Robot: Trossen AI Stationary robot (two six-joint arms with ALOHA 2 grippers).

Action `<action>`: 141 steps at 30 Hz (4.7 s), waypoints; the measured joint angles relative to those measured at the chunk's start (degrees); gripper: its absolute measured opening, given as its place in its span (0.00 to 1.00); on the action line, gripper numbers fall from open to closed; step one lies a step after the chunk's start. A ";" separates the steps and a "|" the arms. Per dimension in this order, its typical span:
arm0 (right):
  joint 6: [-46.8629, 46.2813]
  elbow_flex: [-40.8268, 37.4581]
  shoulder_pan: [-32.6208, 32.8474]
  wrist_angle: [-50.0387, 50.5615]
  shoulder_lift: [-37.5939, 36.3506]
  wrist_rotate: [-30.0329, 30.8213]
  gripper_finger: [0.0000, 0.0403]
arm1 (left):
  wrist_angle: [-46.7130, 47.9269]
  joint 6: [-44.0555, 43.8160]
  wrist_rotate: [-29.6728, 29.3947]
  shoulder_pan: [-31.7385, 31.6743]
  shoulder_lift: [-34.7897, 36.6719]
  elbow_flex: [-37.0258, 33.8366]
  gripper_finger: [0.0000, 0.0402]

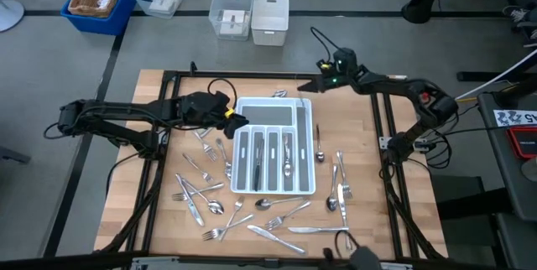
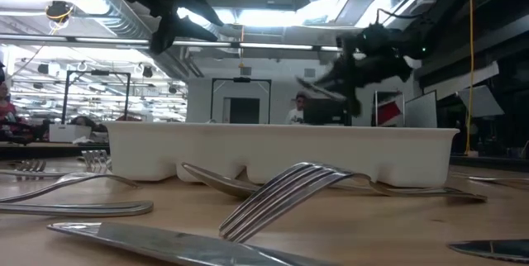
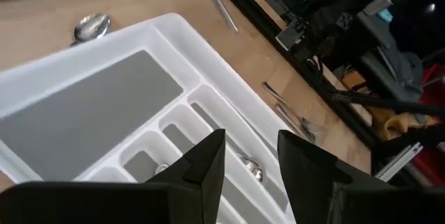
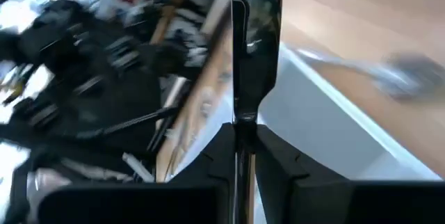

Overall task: Sort silverware
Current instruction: Put the silver table knife into the white cutlery tray

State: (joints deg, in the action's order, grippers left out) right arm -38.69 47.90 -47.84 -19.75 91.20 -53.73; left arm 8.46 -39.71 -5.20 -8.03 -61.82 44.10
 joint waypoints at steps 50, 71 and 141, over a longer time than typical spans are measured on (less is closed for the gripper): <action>112.95 4.37 48.08 -5.09 7.26 40.26 0.10 | 1.40 17.36 -2.72 0.00 24.59 0.00 0.31; 112.75 4.39 49.34 -7.39 19.35 44.20 0.10 | 3.13 17.21 -2.72 0.00 24.57 0.00 0.31; 70.51 31.26 43.28 36.64 7.39 67.84 0.35 | 33.98 5.12 -4.58 -10.04 6.50 0.04 0.31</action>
State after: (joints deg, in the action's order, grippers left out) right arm 31.82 79.16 -4.57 16.89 98.59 14.11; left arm 42.44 -34.59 -9.78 -18.08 -55.32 44.14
